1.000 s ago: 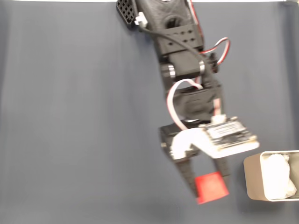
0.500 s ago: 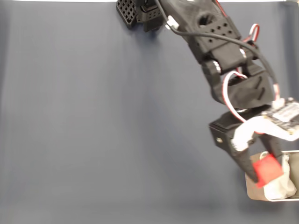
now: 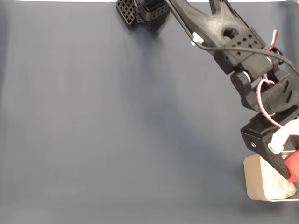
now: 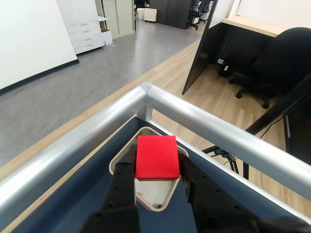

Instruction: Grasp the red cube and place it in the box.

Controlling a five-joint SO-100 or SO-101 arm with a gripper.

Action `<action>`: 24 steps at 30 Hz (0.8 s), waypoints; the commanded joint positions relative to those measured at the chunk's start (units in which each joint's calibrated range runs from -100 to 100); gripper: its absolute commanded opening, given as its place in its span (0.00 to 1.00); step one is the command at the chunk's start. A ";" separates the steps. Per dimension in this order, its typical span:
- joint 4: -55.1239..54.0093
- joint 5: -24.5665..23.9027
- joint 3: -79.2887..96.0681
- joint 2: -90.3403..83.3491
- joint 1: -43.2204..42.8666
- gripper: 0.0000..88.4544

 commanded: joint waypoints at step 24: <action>-1.90 -1.71 -7.95 6.67 0.95 0.01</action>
